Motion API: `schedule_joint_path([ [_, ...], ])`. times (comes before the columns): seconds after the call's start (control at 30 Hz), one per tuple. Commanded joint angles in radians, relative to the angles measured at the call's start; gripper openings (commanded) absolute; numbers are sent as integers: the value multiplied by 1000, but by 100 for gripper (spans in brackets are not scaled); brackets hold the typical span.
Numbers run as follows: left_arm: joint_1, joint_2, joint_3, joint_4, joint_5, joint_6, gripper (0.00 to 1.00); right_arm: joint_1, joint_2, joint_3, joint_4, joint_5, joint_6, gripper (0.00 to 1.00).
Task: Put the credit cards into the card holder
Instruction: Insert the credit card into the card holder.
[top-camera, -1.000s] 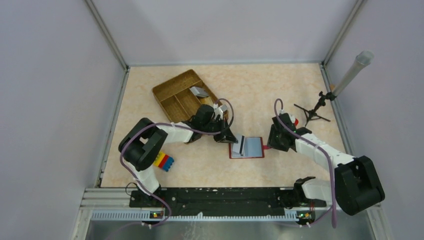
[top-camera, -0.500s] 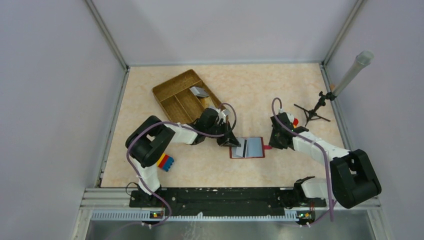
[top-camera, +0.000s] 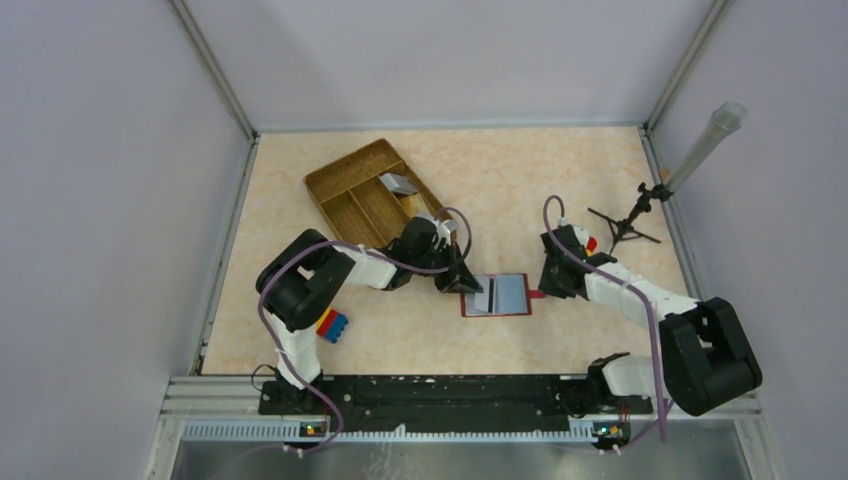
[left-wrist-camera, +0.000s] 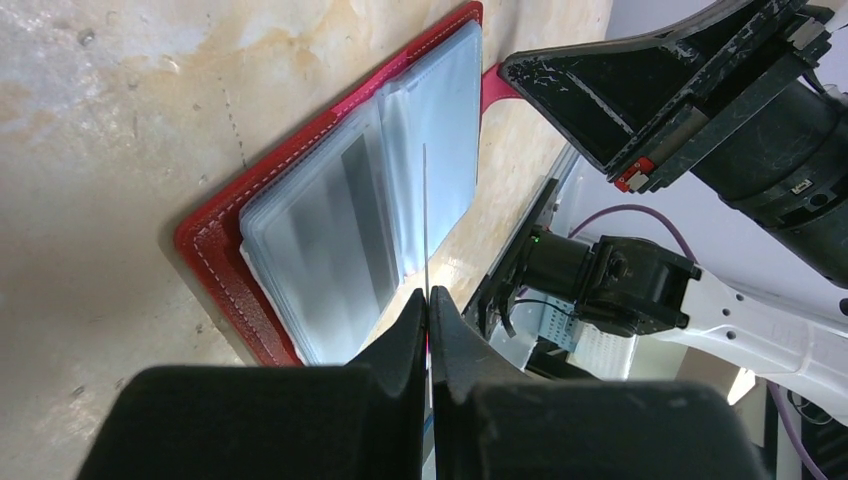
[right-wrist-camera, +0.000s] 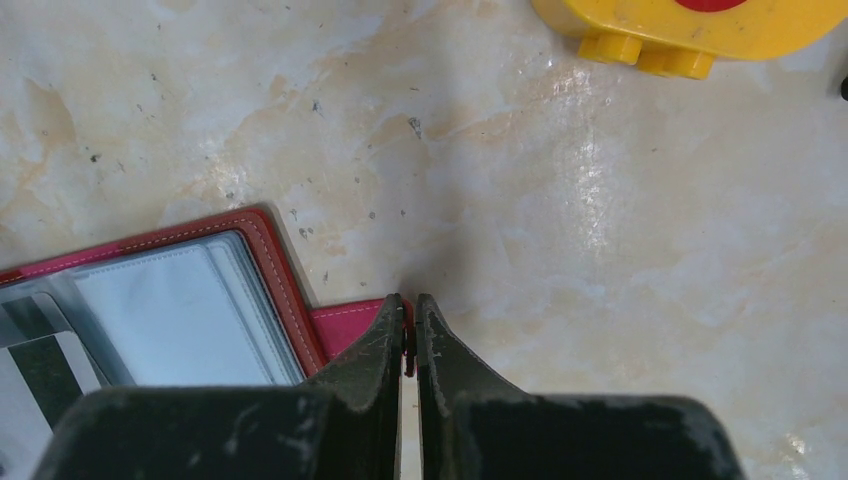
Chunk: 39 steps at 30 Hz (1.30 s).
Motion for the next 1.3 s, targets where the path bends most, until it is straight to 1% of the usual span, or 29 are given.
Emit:
schedule_joint_path([
  [0.0,-3,26,-7,73,22,-24,0,-8,4,-3,-6,29,9,0],
  [0.13,-3,44,-15,113,31,-49,0,-8,3,-1,-10,29,9,0],
  [0.37,-3,61,-10,109,28,-49,0,-9,1,-1,-13,31,10,0],
  [0.87,-25,18,-6,-20,-39,15,0,-8,-1,3,-18,40,11,0],
  [1.27,-31,37,8,35,-23,17,0,-8,0,0,-15,33,10,0],
])
